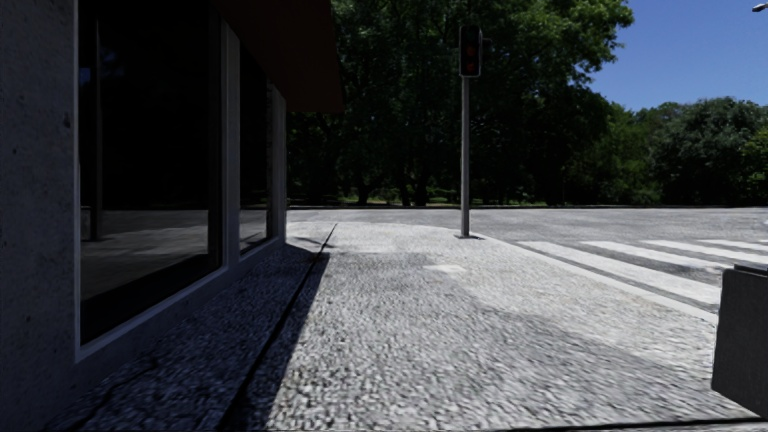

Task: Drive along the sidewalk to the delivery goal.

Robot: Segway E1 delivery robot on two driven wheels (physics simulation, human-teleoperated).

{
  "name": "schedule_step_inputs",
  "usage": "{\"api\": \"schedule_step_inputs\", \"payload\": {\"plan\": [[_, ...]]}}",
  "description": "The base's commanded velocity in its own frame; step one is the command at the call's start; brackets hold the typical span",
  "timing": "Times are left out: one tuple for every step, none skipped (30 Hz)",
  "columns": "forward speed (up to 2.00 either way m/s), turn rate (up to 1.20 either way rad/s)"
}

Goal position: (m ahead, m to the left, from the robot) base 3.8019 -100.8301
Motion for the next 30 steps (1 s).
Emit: {"api": "schedule_step_inputs", "payload": {"plan": [[1.83, -0.24], [1.83, -0.24], [1.81, -0.24], [1.81, -0.24], [1.8, -0.29], [1.77, -0.38], [1.7, -0.43], [1.63, -0.45], [1.63, -0.45], [1.58, -0.46], [1.56, -0.46], [1.55, -0.47], [1.54, -0.51], [1.54, -0.51], [1.52, -0.56], [1.48, -0.58], [1.47, -0.59], [1.47, -0.6], [1.47, -0.6], [1.5, -0.6], [1.5, -0.6], [1.51, -0.6], [1.51, -0.6], [1.51, -0.6], [1.51, -0.6], [1.51, -0.6], [1.51, -0.6], [1.51, -0.6], [1.51, -0.6], [1.51, -0.6]]}}
